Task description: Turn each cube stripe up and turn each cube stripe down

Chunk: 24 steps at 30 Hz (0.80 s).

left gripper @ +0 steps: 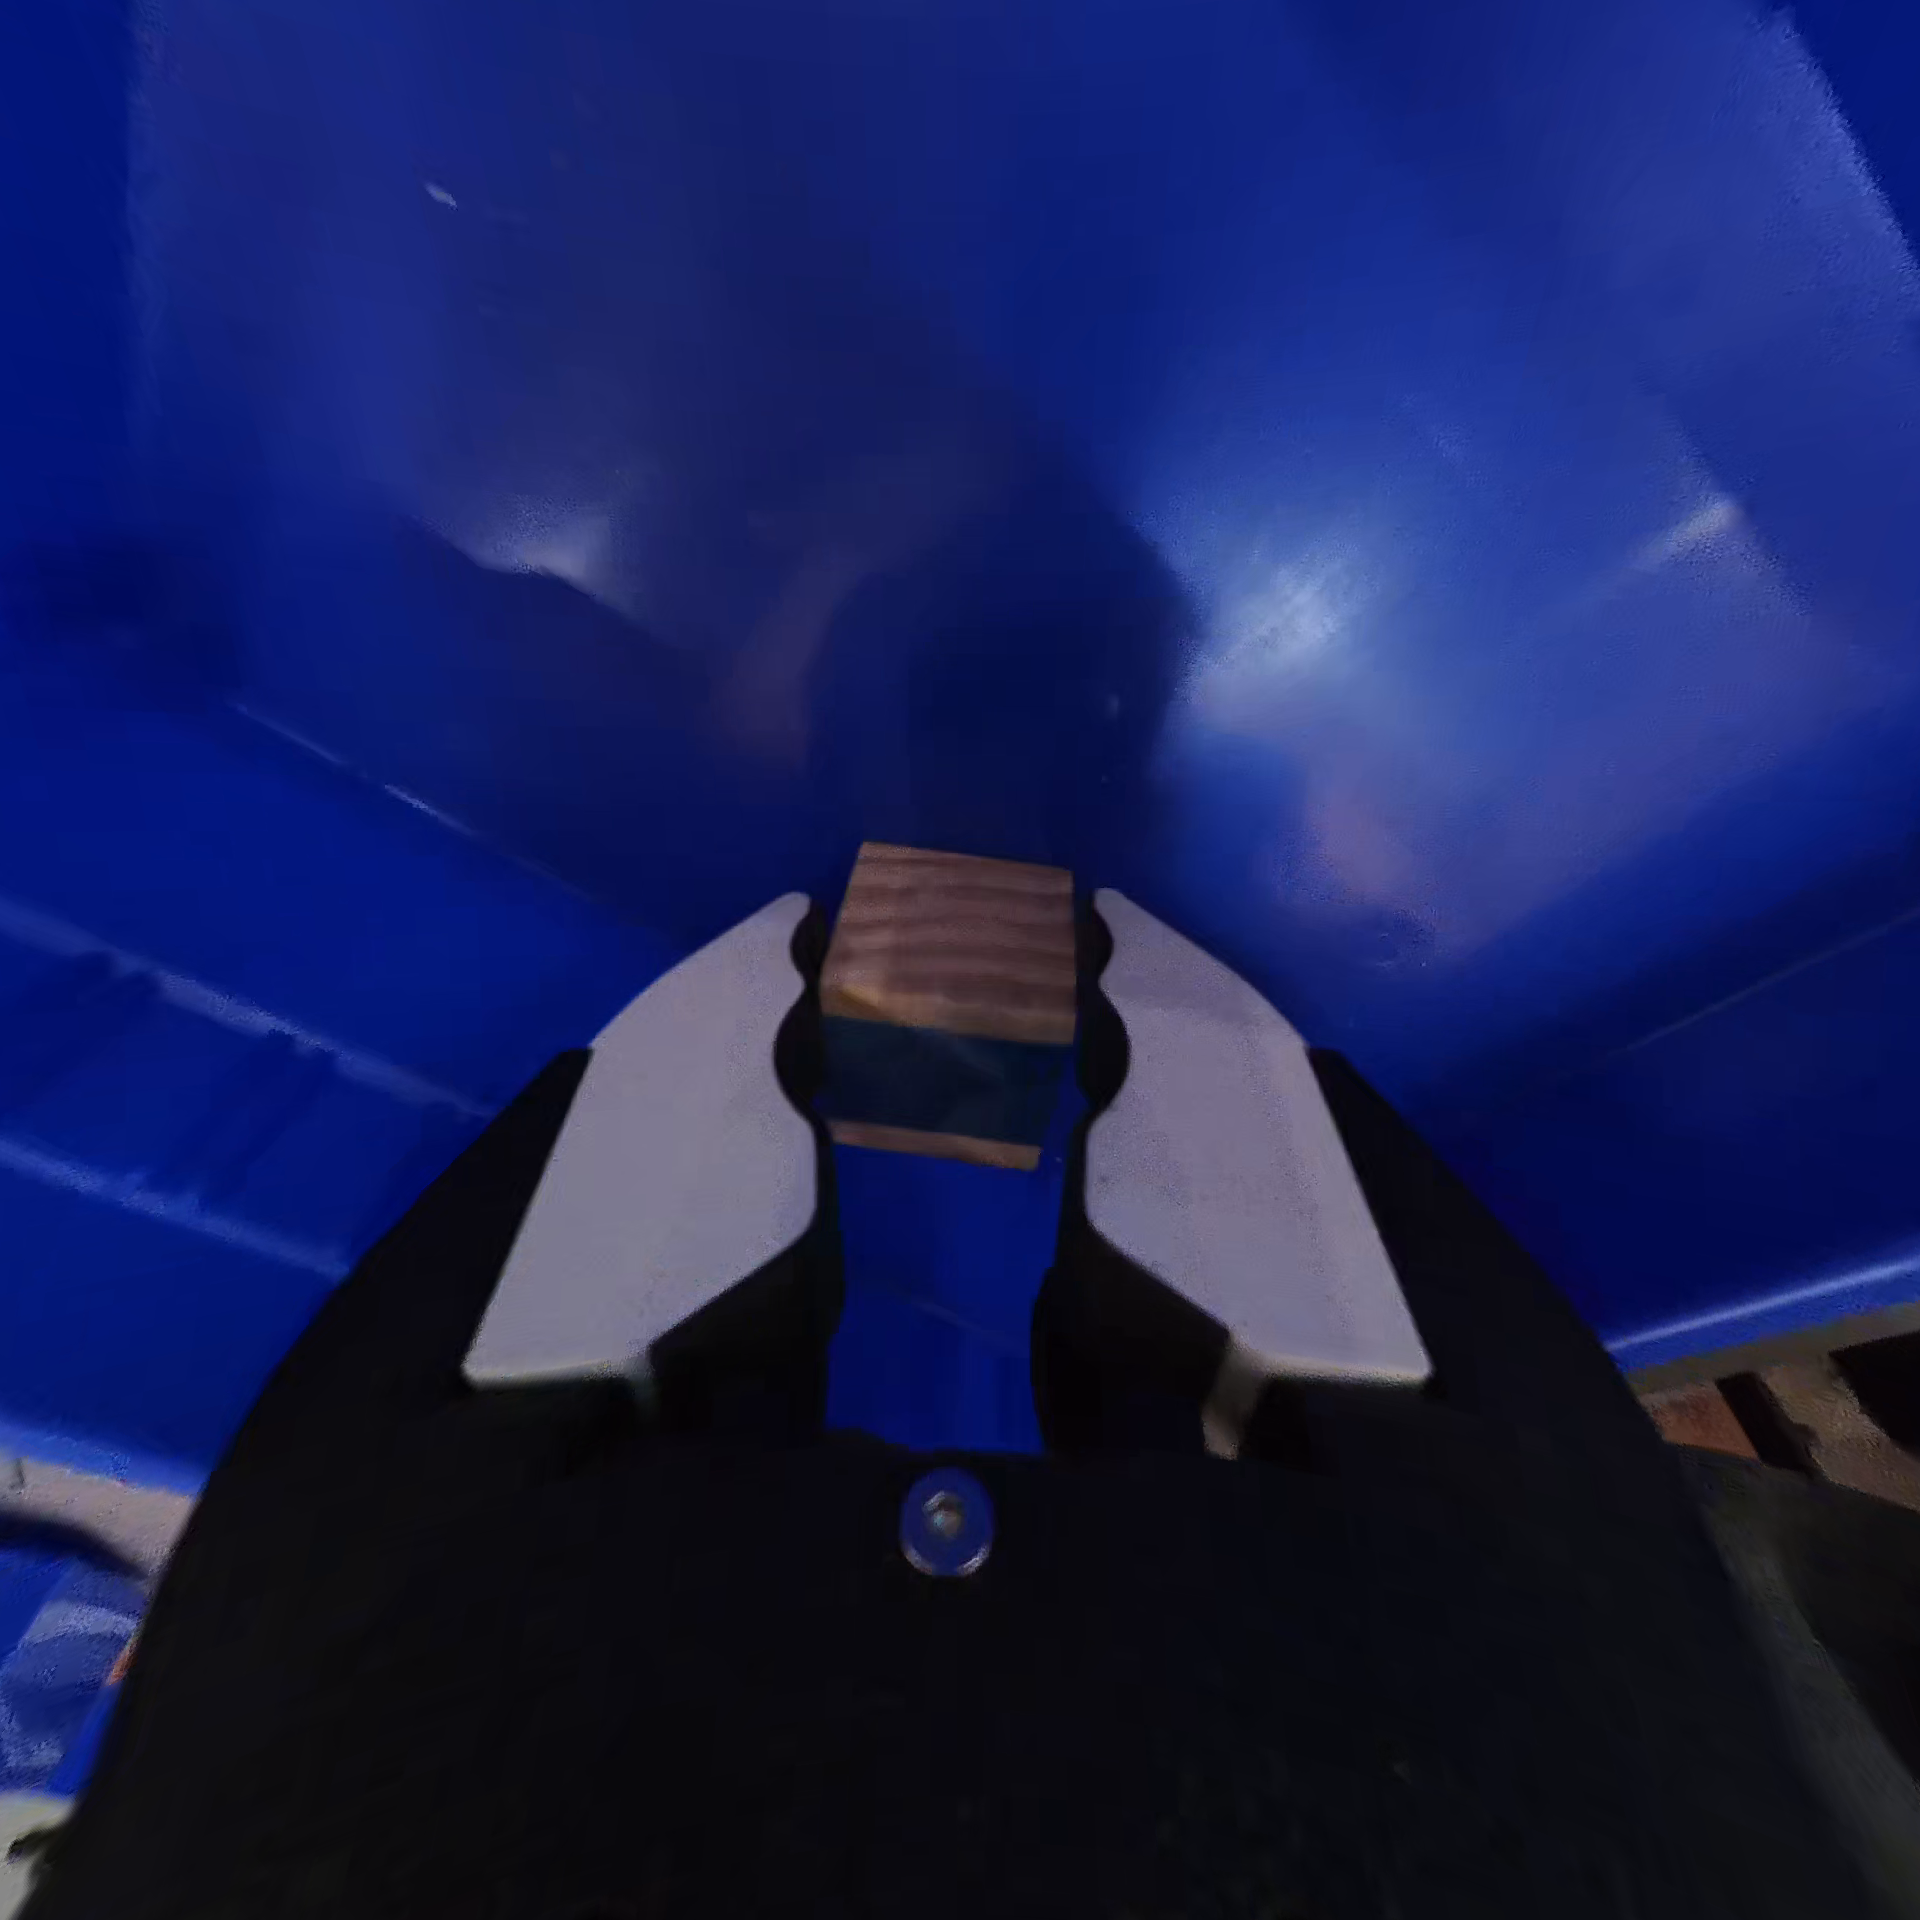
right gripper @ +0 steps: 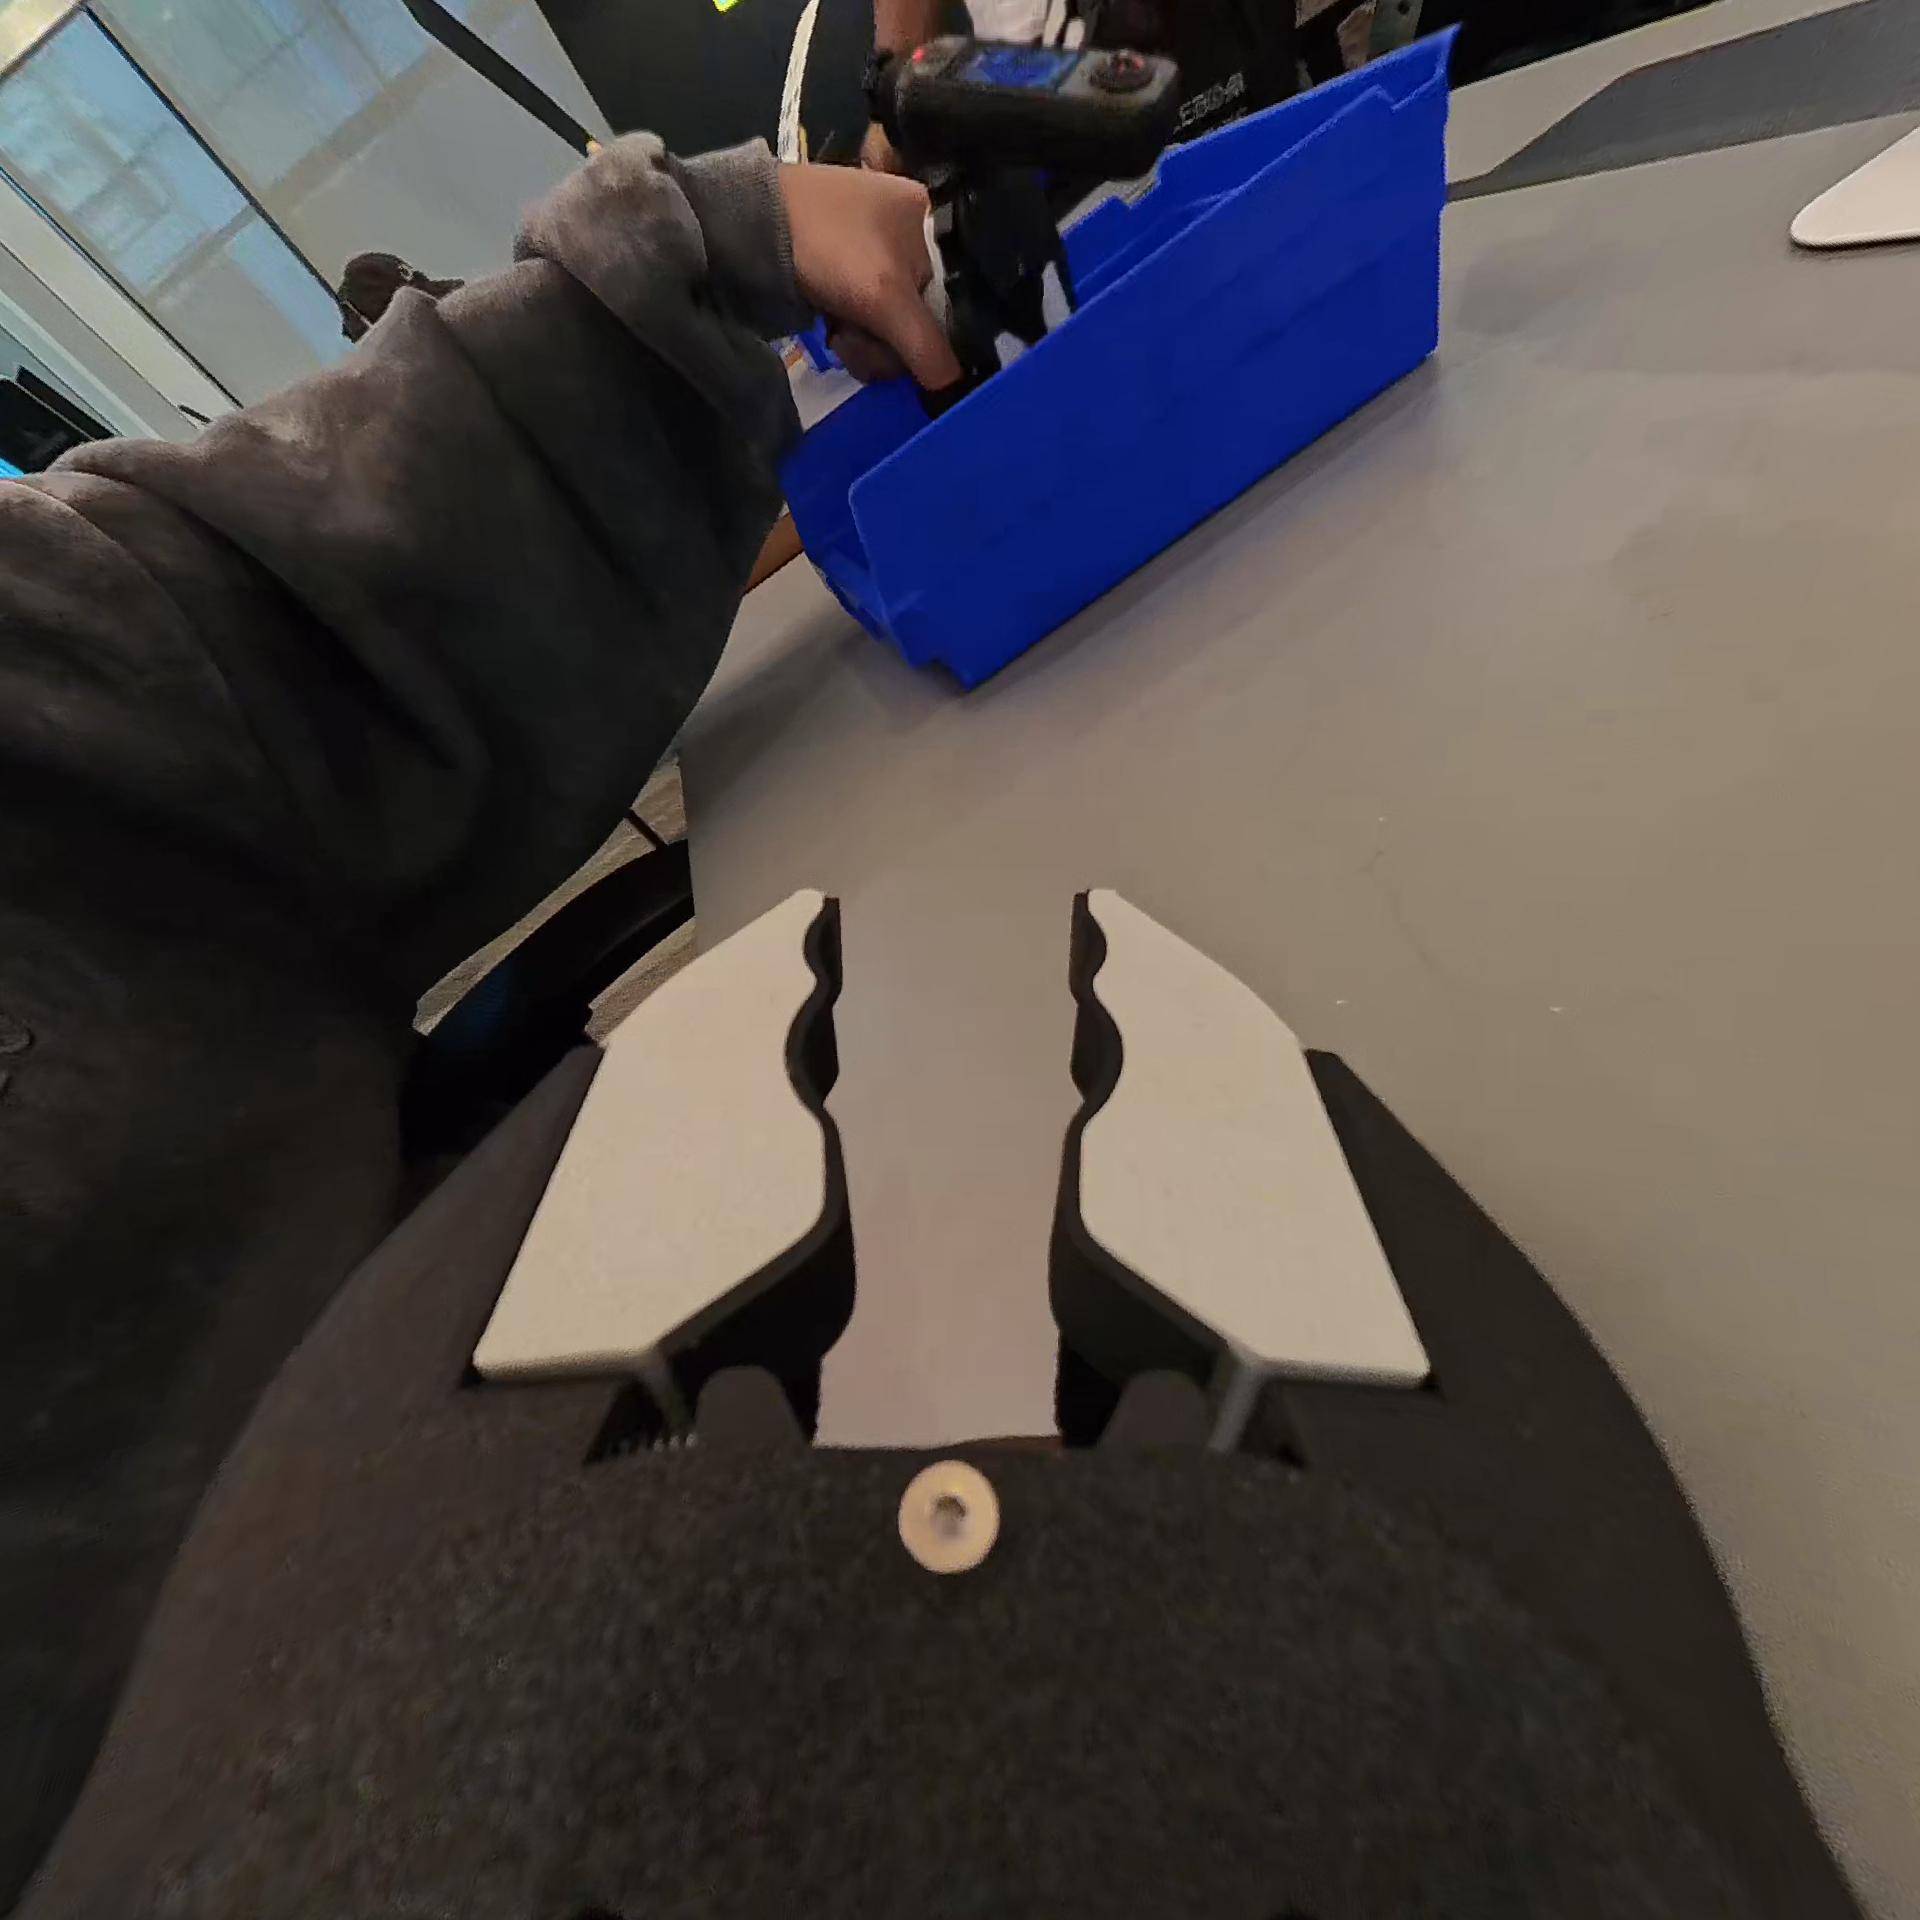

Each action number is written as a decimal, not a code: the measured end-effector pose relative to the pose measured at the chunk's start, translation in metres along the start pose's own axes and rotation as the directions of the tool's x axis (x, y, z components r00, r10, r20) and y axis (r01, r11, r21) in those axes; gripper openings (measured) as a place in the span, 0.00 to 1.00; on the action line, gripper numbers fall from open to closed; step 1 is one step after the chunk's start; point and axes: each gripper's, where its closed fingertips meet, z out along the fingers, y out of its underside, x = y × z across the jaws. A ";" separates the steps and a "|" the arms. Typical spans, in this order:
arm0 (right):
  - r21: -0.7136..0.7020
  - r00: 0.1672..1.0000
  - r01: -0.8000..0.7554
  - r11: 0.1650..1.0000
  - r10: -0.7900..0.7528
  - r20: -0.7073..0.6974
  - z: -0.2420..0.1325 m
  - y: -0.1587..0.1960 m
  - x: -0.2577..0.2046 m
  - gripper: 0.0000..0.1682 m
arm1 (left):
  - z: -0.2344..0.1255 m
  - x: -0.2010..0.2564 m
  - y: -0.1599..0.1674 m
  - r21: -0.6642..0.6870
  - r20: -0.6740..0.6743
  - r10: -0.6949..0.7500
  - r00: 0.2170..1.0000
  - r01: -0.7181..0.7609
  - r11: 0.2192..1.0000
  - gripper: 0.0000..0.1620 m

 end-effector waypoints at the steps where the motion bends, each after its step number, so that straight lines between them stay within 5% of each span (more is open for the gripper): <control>1: -0.004 1.000 -0.005 1.000 0.005 0.004 0.000 0.001 0.001 0.25 | 0.001 0.001 0.001 -0.013 0.010 0.000 1.000 0.000 1.000 0.28; 7: -0.009 1.000 0.019 1.000 -0.019 -0.003 -0.003 -0.001 -0.003 0.25 | -0.018 0.013 0.004 0.053 -0.011 0.040 0.999 -0.039 0.998 0.28; 12: 0.082 1.000 -0.007 0.997 0.008 -0.013 -0.016 -0.018 0.001 0.24 | -0.074 0.011 -0.017 0.345 -0.011 -0.047 0.999 0.048 0.937 0.27; 14: 0.124 0.999 -0.030 0.992 0.035 -0.039 -0.021 -0.023 0.011 0.25 | -0.094 0.022 -0.039 0.513 -0.091 -0.114 0.989 0.145 0.846 0.28; 17: 0.155 0.984 -0.019 0.988 0.046 -0.175 -0.030 -0.027 0.044 0.36 | -0.136 0.062 -0.082 0.719 -0.325 -0.132 0.936 0.335 0.609 0.27; 21: 0.094 0.953 -0.038 0.995 0.064 -0.297 -0.034 -0.038 0.071 0.47 | -0.210 0.152 -0.133 0.796 -0.569 0.123 0.813 0.506 0.333 0.27; 24: 0.108 0.987 -0.053 0.993 0.068 -0.147 -0.019 -0.063 0.042 0.47 | -0.239 0.223 -0.164 0.780 -0.625 0.320 0.712 0.551 0.297 0.27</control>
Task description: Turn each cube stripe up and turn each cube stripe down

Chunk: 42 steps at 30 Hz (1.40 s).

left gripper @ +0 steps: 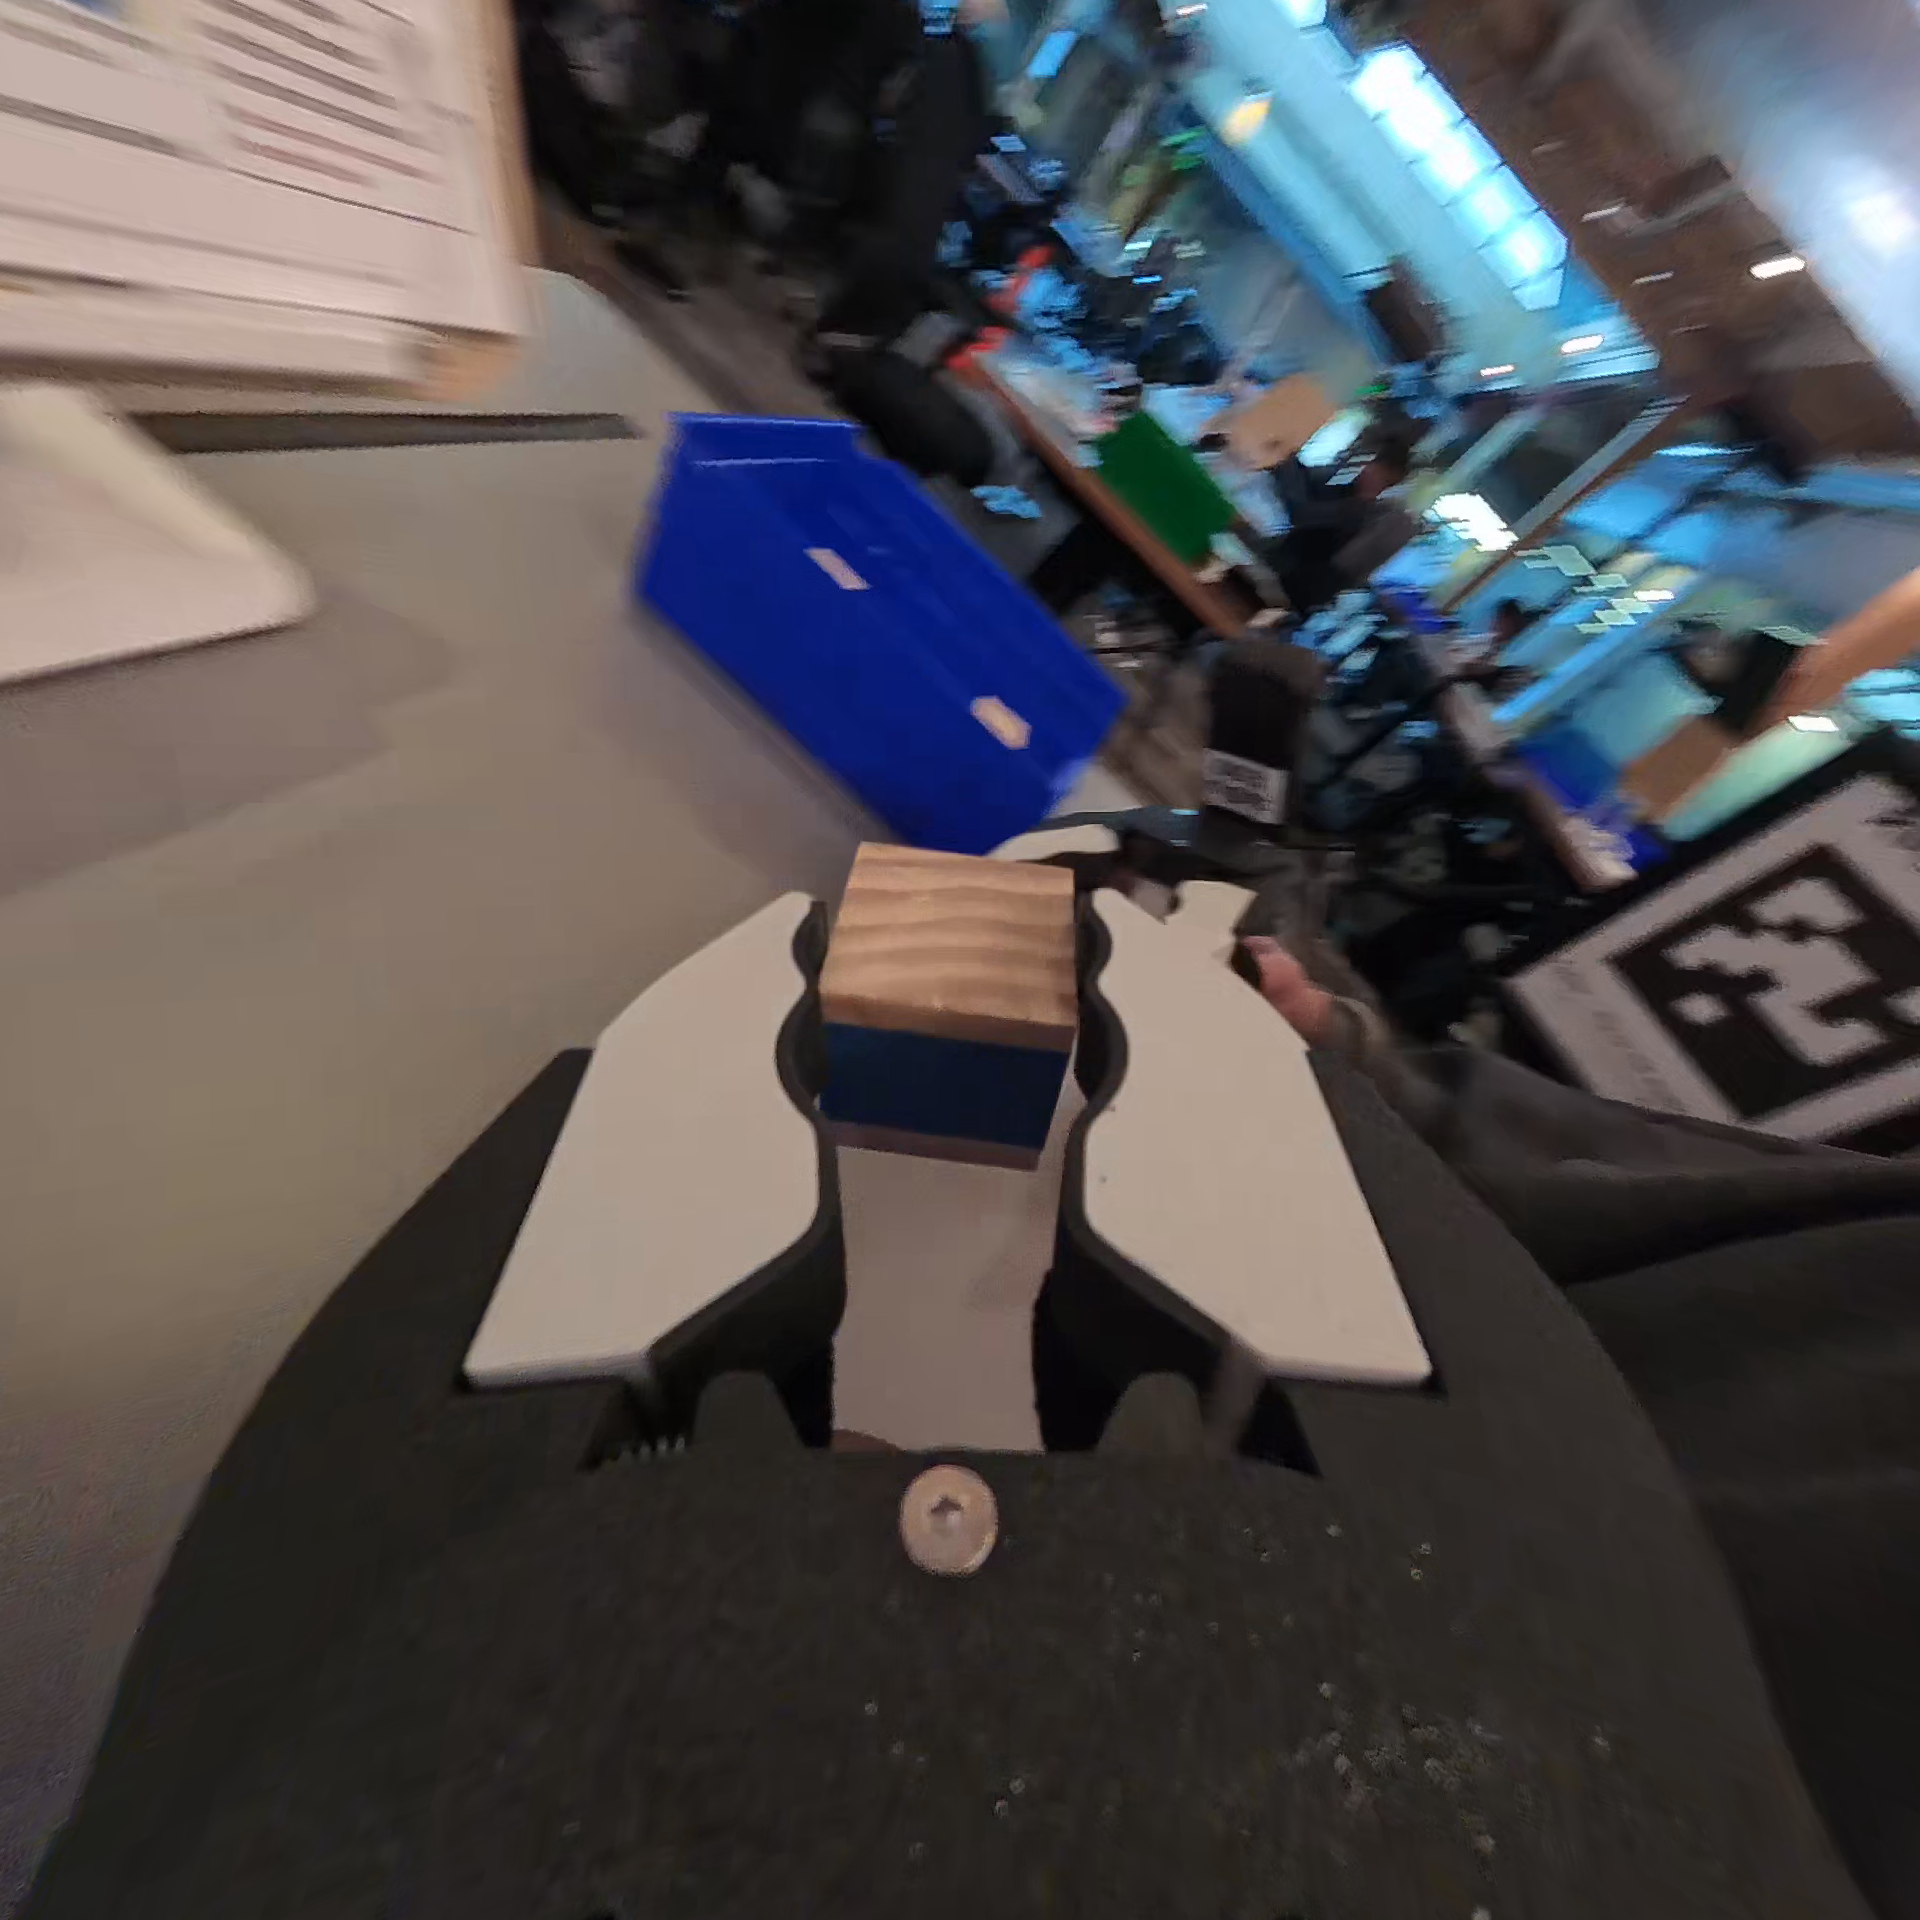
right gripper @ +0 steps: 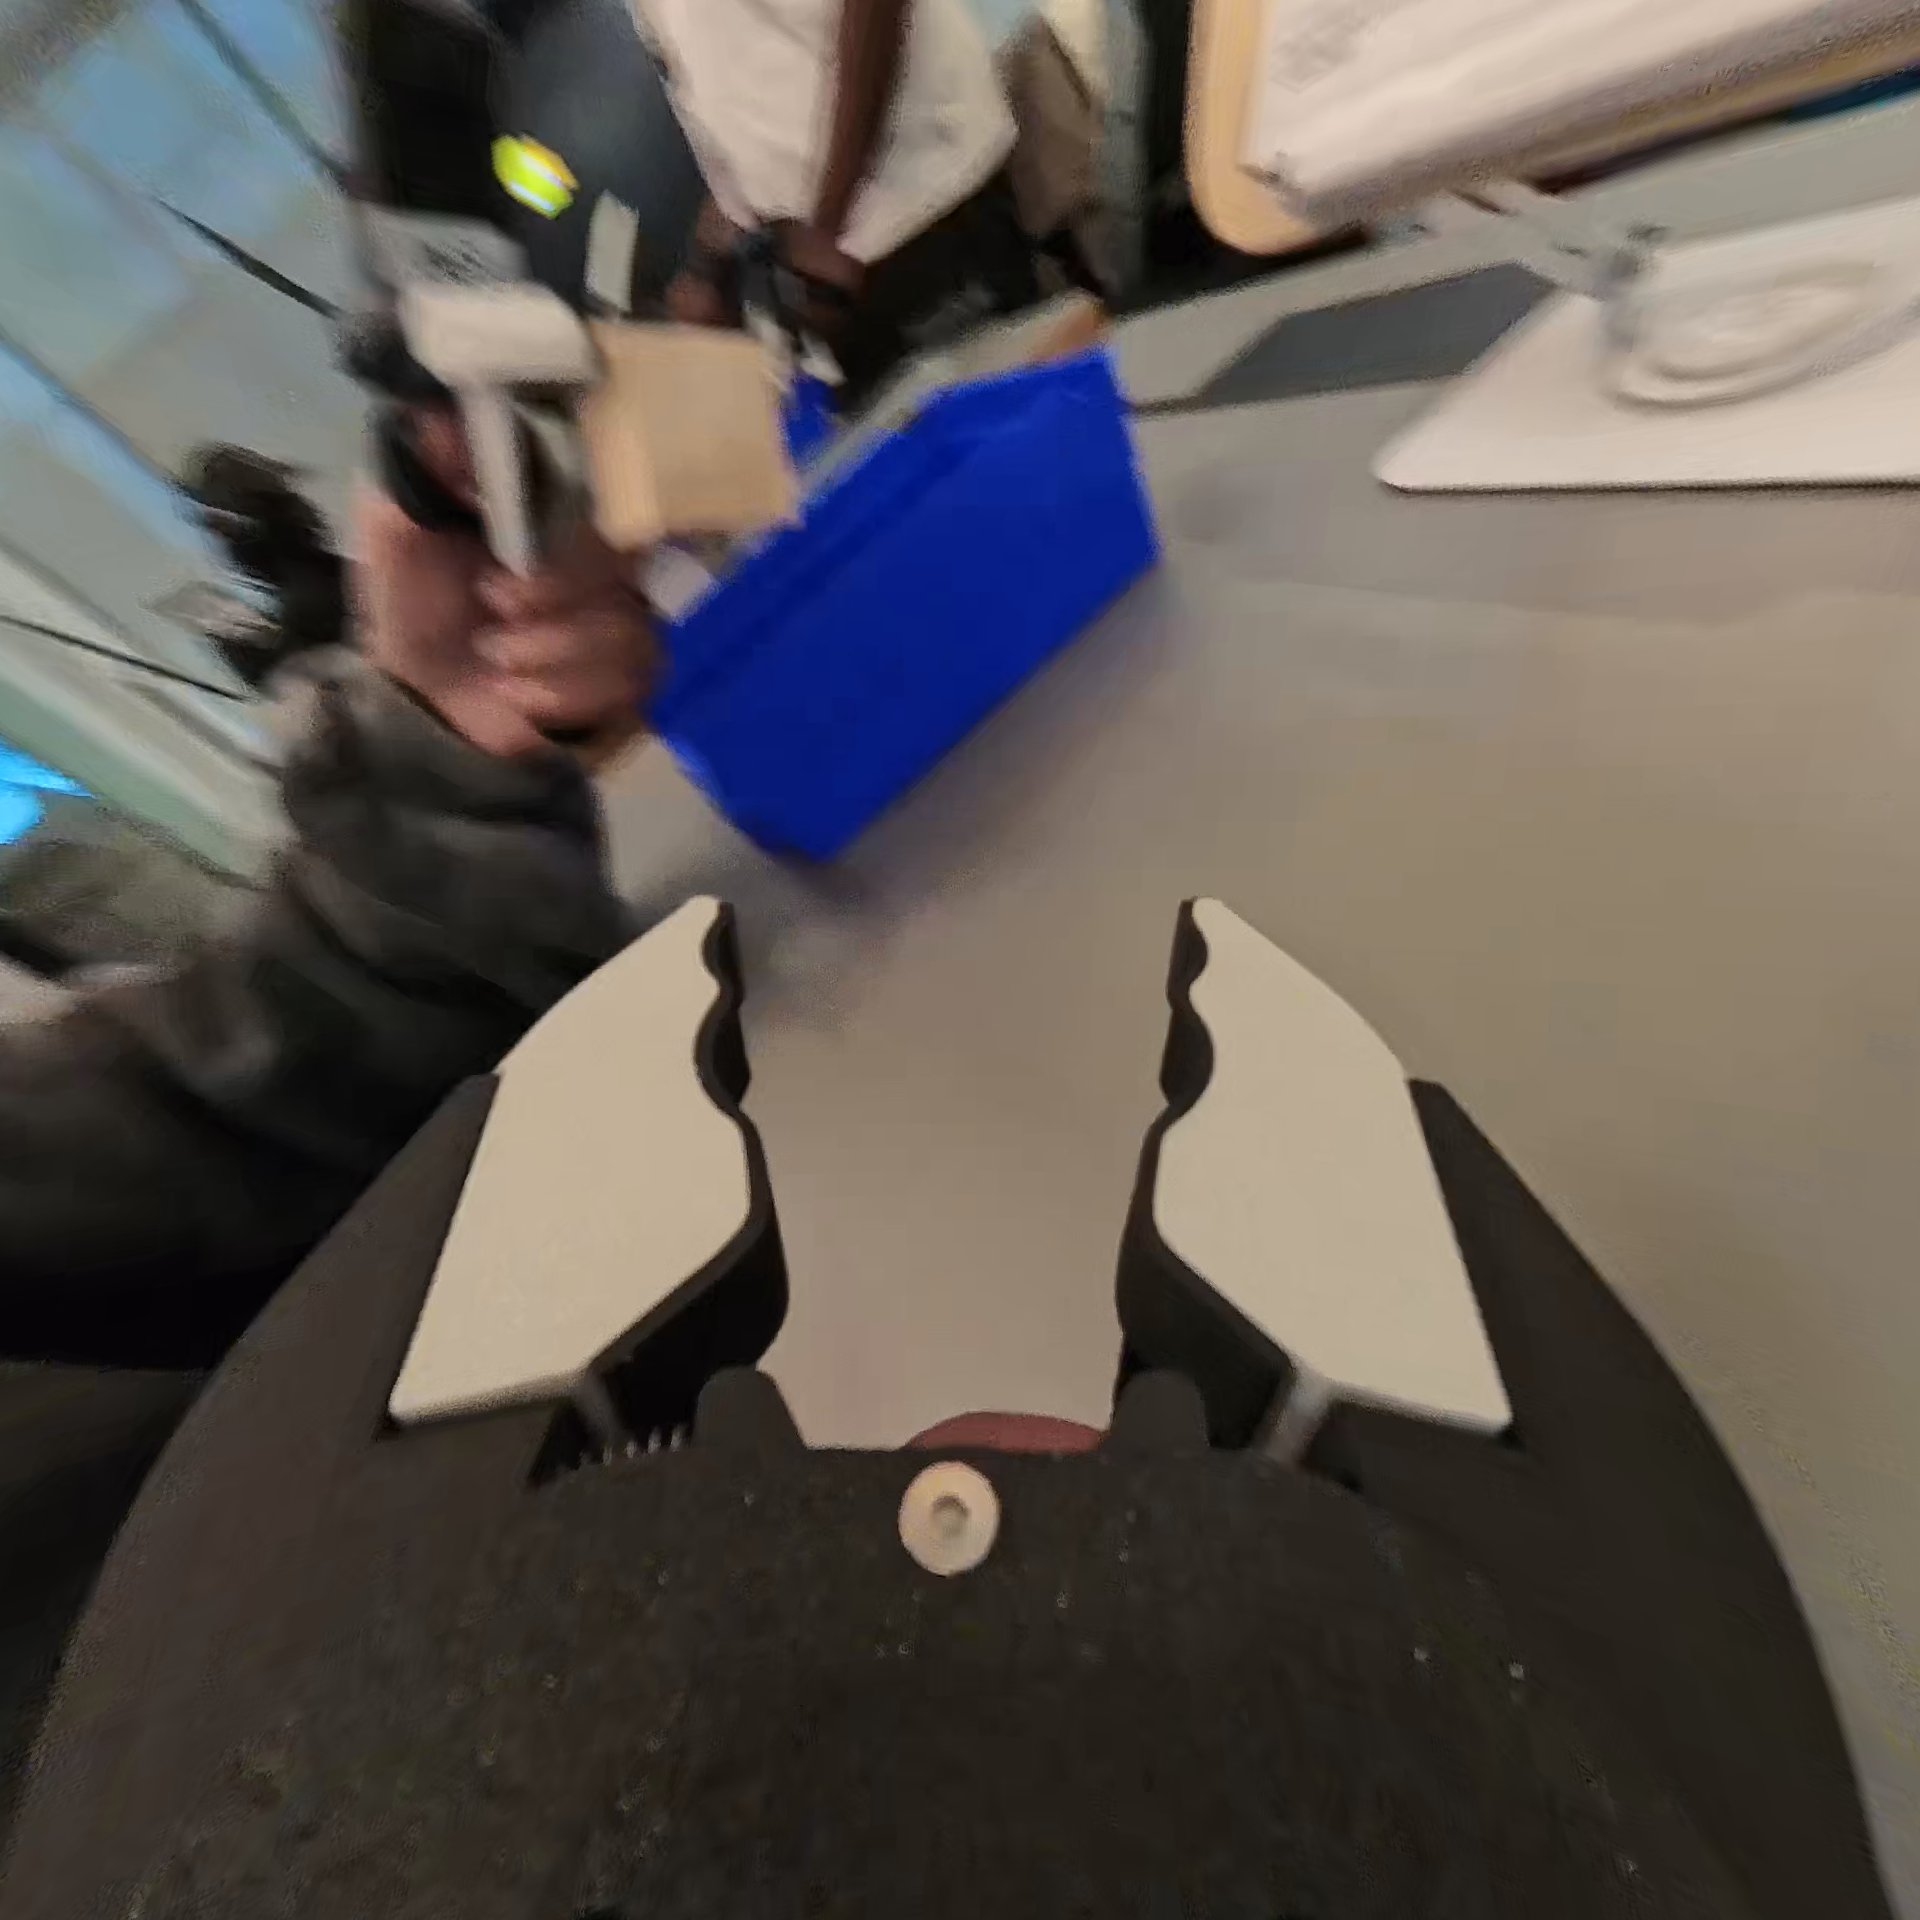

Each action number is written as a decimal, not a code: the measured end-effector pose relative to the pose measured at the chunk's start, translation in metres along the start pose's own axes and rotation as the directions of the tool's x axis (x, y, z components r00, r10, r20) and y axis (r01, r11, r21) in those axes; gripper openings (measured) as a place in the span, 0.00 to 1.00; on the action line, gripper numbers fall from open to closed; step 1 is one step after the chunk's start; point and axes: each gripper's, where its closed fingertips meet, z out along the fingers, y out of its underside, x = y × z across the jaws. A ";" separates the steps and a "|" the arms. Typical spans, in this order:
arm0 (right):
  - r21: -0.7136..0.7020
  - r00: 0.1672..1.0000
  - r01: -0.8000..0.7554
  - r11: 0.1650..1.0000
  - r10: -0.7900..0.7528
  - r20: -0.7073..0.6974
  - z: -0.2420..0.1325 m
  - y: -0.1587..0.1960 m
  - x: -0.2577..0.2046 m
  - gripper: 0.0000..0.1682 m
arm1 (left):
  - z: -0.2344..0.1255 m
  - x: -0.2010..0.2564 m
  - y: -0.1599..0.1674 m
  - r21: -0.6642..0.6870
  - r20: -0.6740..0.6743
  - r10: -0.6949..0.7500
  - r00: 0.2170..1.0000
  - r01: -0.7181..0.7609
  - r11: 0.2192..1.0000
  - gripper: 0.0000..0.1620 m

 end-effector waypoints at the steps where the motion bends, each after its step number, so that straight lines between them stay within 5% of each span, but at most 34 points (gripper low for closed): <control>1: 0.027 0.993 -0.039 0.999 0.036 0.110 0.003 -0.010 -0.020 0.46 | 0.018 0.015 0.006 -0.006 -0.069 -0.020 0.997 0.020 1.000 0.27; 4: 0.031 0.946 -0.127 0.991 0.112 0.305 0.010 -0.026 -0.054 0.44 | 0.057 0.047 0.024 -0.047 -0.215 -0.077 0.974 0.069 0.997 0.27; 8: 0.037 0.943 -0.128 0.991 0.111 0.315 0.020 -0.021 -0.057 0.42 | 0.083 0.054 0.039 -0.074 -0.252 -0.074 0.965 0.057 0.996 0.27; 10: 0.040 0.936 -0.151 0.988 0.130 0.327 0.020 -0.019 -0.054 0.28 | 0.089 0.056 0.046 -0.085 -0.282 -0.094 0.955 0.073 0.994 0.27; 14: 0.040 0.940 -0.180 0.983 0.160 0.301 0.016 -0.011 -0.041 0.27 | 0.096 0.047 0.054 -0.091 -0.290 -0.161 0.943 0.141 0.986 0.28; 17: 0.010 0.941 -0.200 0.980 0.190 0.280 0.015 -0.002 -0.036 0.27 | 0.080 0.035 0.051 -0.031 -0.220 -0.145 0.965 0.141 0.989 0.48; 22: 0.021 0.964 -0.176 0.984 0.168 0.205 -0.007 -0.005 -0.024 0.27 | 0.038 0.022 0.106 -0.018 0.057 0.077 0.995 -0.077 0.997 0.49; 25: 0.030 0.996 -0.061 0.998 0.059 0.062 -0.038 -0.027 -0.009 0.27 | 0.026 0.029 0.163 -0.105 0.097 0.136 0.986 -0.126 0.986 0.46; 27: 0.024 0.984 0.059 0.998 -0.054 -0.172 -0.079 -0.057 0.021 0.27 | 0.020 0.038 0.182 -0.142 0.078 0.145 0.986 -0.133 0.981 0.46; 29: -0.094 0.877 0.095 0.991 -0.128 -0.463 -0.131 -0.079 0.073 0.27 | 0.016 0.043 0.186 -0.142 0.072 0.164 0.984 -0.152 0.978 0.45; 32: -0.290 0.608 -0.056 0.955 -0.197 -0.769 -0.202 -0.087 0.162 0.27 | 0.018 0.045 0.185 -0.165 0.061 0.194 0.979 -0.182 0.969 0.44; 37: -0.401 0.510 -0.404 0.822 -0.162 -0.845 -0.214 -0.051 0.250 0.27 | 0.022 0.054 0.195 -0.200 0.001 0.177 0.984 -0.174 0.964 0.44; 42: -0.435 0.440 -0.550 0.713 -0.196 -0.876 -0.209 -0.030 0.293 0.27 | 0.021 0.064 0.197 -0.204 -0.017 0.230 0.973 -0.228 0.952 0.43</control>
